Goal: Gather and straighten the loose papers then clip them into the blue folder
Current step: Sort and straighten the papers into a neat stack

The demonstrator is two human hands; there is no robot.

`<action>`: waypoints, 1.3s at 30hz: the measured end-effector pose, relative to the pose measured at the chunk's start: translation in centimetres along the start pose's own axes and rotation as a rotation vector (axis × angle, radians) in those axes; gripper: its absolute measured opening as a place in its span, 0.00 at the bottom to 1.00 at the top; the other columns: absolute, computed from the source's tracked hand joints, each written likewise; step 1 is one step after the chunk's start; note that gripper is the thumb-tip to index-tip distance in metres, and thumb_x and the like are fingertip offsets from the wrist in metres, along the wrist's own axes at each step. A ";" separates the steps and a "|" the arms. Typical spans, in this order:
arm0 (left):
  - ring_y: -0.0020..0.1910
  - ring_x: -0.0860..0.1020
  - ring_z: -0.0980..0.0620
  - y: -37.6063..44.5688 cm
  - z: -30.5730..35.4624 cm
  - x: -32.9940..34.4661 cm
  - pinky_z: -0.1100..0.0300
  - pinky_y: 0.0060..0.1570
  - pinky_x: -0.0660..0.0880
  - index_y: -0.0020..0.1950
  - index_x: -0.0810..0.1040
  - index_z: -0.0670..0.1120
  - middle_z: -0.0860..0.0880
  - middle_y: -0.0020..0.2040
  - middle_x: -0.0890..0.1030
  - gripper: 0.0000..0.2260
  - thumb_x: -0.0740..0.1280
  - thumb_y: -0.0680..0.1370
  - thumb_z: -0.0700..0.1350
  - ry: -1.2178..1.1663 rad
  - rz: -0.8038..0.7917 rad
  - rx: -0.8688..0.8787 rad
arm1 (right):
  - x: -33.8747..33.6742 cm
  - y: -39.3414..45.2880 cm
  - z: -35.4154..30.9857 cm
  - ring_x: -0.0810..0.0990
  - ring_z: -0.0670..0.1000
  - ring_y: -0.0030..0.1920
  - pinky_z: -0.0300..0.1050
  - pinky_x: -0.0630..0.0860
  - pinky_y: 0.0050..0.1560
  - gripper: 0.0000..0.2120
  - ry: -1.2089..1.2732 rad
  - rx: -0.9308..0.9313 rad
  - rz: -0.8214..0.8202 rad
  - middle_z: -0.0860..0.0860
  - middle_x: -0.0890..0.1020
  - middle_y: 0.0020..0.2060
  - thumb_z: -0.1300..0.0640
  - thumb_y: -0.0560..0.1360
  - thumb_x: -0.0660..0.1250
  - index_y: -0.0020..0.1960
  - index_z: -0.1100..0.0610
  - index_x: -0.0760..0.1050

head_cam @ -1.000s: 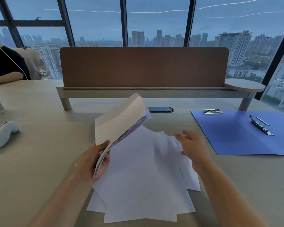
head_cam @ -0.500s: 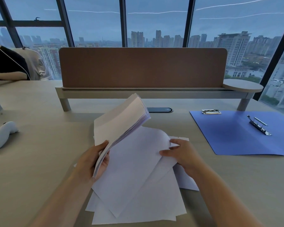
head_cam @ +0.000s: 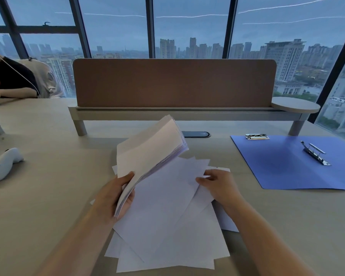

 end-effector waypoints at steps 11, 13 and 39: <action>0.37 0.86 0.49 -1.0 1.3 0.4 0.61 0.32 0.80 0.59 0.80 0.41 0.43 0.49 0.87 0.12 0.69 0.77 0.42 0.388 -0.048 0.203 | -0.9 0.3 -0.9 0.80 0.61 0.44 0.53 0.81 0.41 0.07 0.117 -0.086 0.136 0.57 0.80 0.44 0.57 0.83 0.59 0.47 0.56 0.71; 0.33 0.85 0.50 -1.3 1.6 0.5 0.62 0.29 0.79 0.55 0.81 0.39 0.41 0.46 0.86 0.11 0.70 0.76 0.43 0.458 -0.075 0.252 | -1.3 -0.2 -1.4 0.82 0.60 0.41 0.51 0.81 0.36 0.06 0.358 0.001 0.059 0.59 0.81 0.46 0.57 0.84 0.57 0.53 0.59 0.71; 0.44 0.85 0.42 -0.5 1.2 -0.5 0.51 0.41 0.82 0.56 0.78 0.44 0.40 0.52 0.86 0.21 0.76 0.64 0.39 0.530 -0.114 0.368 | -1.2 0.0 -1.5 0.82 0.54 0.47 0.46 0.77 0.44 0.13 0.201 -0.088 0.007 0.52 0.85 0.45 0.61 0.83 0.57 0.52 0.54 0.80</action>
Point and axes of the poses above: each hand's wrist, its own y-axis towards the middle knuckle, its own x-axis out of the palm, z = x × y, the point moved 1 cm from there along y, towards the middle knuckle
